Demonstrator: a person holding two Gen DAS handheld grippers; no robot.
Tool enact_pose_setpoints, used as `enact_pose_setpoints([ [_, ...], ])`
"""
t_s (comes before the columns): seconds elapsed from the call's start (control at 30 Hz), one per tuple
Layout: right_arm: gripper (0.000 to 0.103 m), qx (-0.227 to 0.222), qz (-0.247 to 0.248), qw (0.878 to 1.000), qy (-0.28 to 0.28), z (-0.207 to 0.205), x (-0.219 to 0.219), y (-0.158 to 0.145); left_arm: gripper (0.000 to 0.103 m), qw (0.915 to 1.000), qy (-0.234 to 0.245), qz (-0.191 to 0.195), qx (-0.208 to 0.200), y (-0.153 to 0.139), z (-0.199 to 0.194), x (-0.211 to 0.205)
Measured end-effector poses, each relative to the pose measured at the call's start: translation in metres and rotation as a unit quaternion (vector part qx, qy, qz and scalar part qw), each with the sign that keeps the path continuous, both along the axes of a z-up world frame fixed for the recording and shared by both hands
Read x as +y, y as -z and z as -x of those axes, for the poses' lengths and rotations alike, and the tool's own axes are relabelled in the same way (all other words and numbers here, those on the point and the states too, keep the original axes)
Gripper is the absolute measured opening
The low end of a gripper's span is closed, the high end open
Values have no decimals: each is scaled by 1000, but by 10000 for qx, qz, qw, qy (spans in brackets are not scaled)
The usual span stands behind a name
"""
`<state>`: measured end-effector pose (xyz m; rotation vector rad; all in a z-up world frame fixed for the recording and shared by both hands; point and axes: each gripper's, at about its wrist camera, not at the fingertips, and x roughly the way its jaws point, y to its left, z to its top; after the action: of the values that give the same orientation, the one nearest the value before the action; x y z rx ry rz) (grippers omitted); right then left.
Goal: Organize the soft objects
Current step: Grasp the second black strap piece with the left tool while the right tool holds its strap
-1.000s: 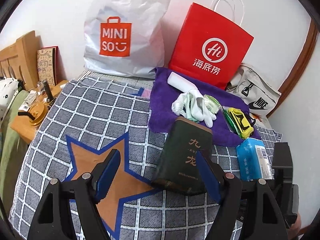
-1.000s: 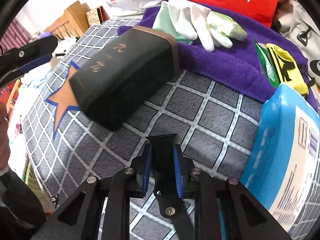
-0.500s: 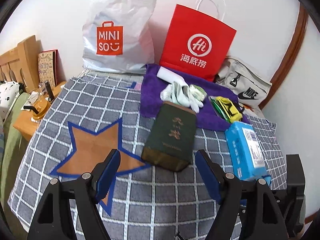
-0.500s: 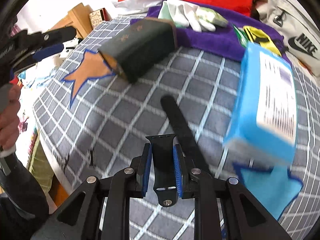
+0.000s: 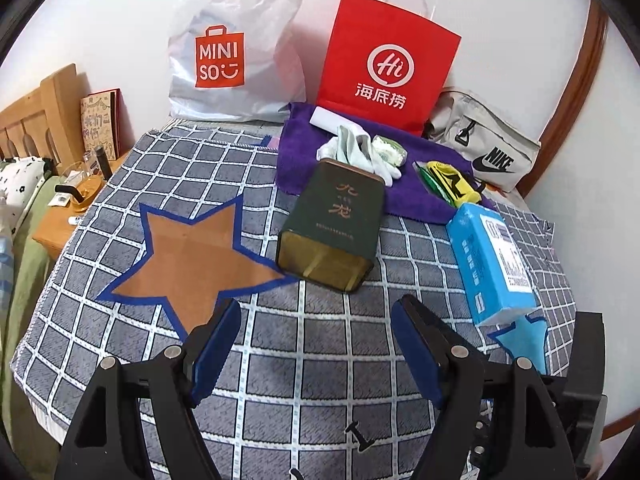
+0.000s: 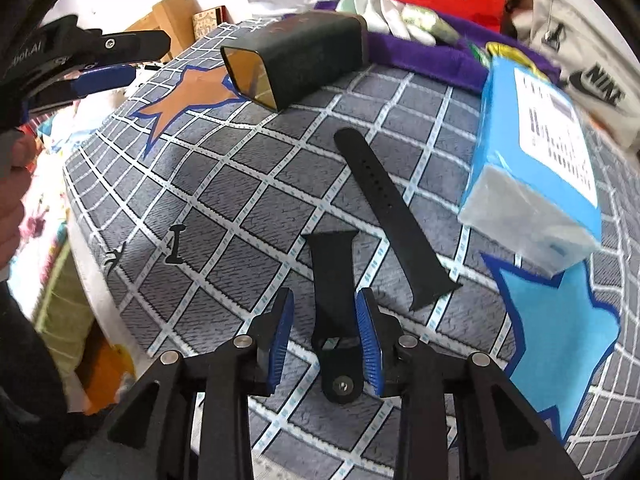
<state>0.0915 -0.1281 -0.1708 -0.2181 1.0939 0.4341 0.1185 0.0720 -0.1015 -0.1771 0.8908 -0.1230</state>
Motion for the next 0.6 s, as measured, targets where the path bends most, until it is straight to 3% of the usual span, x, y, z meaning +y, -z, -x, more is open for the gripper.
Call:
enact_pose_setpoints([
  [0.03, 23, -143, 127, 9998, -19, 2, 3, 1, 76, 10000, 15, -30, 3, 0, 1, -2],
  [0.07, 21, -236, 200, 9995, -23, 4, 4, 0, 76, 10000, 27, -59, 8, 0, 3, -4],
  [0.33, 20, -338, -564, 9975, 249, 13, -35, -22, 76, 9993, 167, -222, 258, 15, 4, -31],
  [0.6, 20, -477, -459, 9928, 1002, 12, -100, -24, 76, 9967, 394, -377, 599, 40, -7, -80],
])
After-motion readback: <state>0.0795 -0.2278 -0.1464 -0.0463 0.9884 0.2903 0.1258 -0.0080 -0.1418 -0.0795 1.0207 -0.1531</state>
